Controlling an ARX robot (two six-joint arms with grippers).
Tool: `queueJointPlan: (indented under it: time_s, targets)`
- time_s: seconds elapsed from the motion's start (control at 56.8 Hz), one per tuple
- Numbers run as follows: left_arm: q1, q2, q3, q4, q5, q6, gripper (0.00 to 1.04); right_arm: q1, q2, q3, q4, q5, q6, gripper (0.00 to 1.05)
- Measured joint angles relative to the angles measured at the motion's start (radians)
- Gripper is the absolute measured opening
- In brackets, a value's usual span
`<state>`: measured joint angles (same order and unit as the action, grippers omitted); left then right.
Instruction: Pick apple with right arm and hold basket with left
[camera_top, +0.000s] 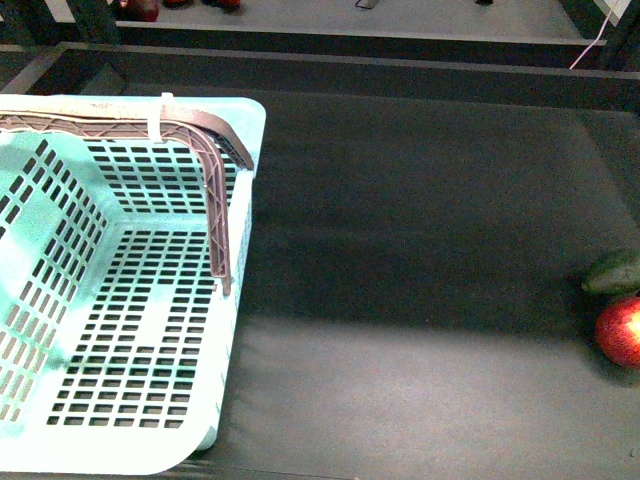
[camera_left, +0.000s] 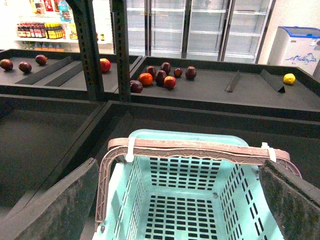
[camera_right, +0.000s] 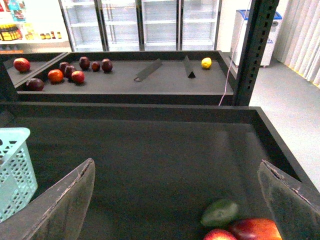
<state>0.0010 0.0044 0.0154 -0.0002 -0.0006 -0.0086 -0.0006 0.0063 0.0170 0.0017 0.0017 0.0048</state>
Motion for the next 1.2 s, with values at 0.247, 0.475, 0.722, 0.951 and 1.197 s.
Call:
queueJointPlan:
  time_s: [0.247, 0.475, 0.722, 0.951, 1.197]
  targets:
    - [0.0, 0.0, 0.0, 0.0, 0.0, 0.0, 0.98, 0.0, 0.0, 0.0, 0.0, 0.0, 0.0, 0.96]
    - [0.0, 0.0, 0.0, 0.0, 0.0, 0.0, 0.98, 0.0, 0.0, 0.0, 0.0, 0.0, 0.0, 0.96]
    - [0.0, 0.0, 0.0, 0.0, 0.0, 0.0, 0.98, 0.0, 0.0, 0.0, 0.0, 0.0, 0.0, 0.96]
    - [0.011, 0.436, 0.22, -0.232, 0.089, -0.188, 0.98, 0.0, -0.001, 0.0, 0.0, 0.0, 0.0, 0.96]
    - [0.048, 0.93, 0.468, -0.084, 0.278, -0.6, 0.98, 0.0, -0.001, 0.0, 0.0, -0.001, 0.0, 0.96]
